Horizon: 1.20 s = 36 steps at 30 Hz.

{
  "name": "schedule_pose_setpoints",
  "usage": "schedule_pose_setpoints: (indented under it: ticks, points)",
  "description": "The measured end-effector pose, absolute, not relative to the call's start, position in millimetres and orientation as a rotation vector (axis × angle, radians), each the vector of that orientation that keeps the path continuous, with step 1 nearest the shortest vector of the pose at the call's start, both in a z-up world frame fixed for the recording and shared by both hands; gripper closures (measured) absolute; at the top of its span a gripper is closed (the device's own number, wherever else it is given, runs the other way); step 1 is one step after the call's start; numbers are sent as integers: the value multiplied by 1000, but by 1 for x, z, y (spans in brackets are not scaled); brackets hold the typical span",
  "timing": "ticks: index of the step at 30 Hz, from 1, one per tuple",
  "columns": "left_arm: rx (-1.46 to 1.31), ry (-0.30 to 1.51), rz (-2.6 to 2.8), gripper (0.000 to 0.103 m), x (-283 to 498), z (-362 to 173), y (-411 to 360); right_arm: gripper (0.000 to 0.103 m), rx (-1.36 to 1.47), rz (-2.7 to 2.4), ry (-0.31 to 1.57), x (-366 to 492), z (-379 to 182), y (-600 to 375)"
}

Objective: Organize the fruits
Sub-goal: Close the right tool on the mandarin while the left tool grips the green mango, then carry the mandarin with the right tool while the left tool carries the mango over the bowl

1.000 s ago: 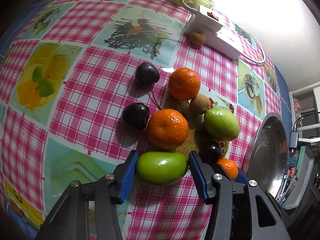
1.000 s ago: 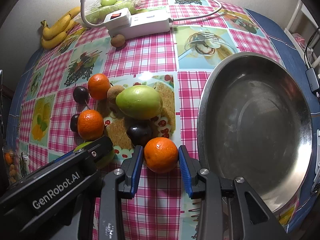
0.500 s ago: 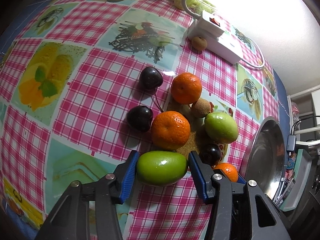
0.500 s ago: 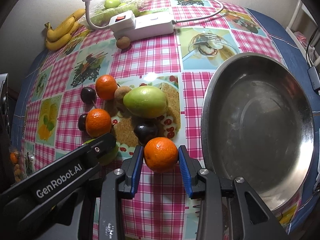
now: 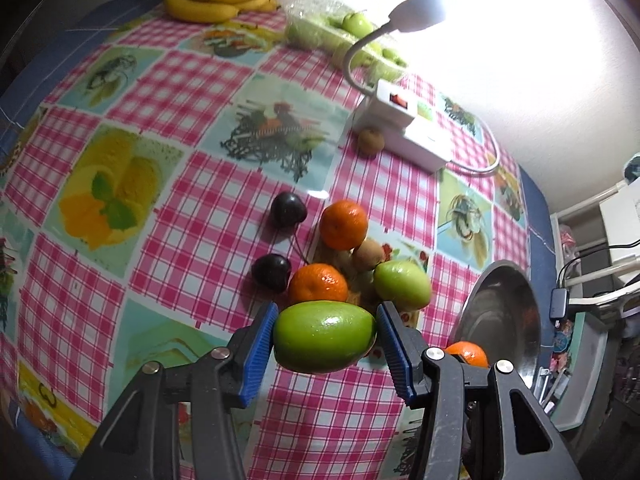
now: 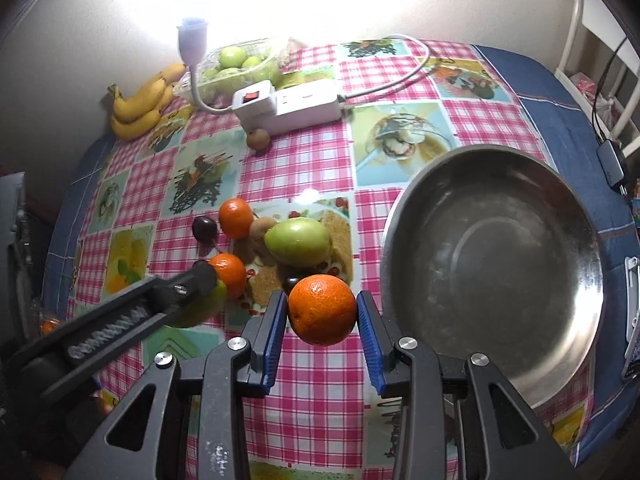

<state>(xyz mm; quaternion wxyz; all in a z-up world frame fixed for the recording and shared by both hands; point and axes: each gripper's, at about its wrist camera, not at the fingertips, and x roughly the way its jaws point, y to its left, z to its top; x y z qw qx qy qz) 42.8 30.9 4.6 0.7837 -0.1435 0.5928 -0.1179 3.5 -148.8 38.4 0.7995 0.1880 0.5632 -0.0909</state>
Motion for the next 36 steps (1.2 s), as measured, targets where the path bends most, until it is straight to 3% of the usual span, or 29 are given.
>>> schedule_pose_setpoints:
  ticks: [22,36]
  points:
    - [-7,1217,-560,49,29,23,-115,66,588,-530,1167,-37,23,-270]
    - [56,1247,-642,49,45,-10,-181,66,660,-621,1150,-35,2,-331]
